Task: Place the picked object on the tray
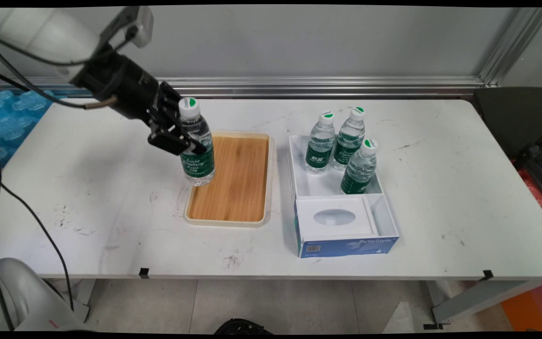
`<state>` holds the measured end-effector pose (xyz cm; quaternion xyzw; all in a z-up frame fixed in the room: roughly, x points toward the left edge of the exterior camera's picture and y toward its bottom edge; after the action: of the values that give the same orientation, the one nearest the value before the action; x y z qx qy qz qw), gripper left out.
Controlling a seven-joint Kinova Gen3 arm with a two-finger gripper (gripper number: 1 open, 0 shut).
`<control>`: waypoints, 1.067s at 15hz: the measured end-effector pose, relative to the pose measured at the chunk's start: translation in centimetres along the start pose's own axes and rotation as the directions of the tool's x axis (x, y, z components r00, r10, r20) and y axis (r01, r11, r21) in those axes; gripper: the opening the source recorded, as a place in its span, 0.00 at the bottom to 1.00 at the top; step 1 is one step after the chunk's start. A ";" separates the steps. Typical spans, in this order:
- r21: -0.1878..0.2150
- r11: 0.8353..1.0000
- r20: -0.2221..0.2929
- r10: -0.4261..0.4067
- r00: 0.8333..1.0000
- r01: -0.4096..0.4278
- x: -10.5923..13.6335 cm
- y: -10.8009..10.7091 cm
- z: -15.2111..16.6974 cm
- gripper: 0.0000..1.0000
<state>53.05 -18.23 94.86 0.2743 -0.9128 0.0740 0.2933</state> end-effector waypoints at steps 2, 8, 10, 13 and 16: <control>0.008 1.000 0.002 -0.003 1.000 0.003 -1.0 -0.3 1.2 0.00; 0.019 1.000 0.018 -0.010 1.000 0.010 -3.4 -0.8 4.4 0.00; 0.021 1.000 0.025 -0.011 1.000 0.011 -4.0 -0.9 5.1 0.00; 0.023 1.000 0.035 -0.010 0.999 0.010 -5.0 -1.1 6.1 0.00; 0.021 1.000 0.039 -0.005 0.999 0.004 -5.8 -1.3 7.2 0.00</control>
<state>54.08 -18.81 85.60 0.2807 -0.9170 0.0775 0.2727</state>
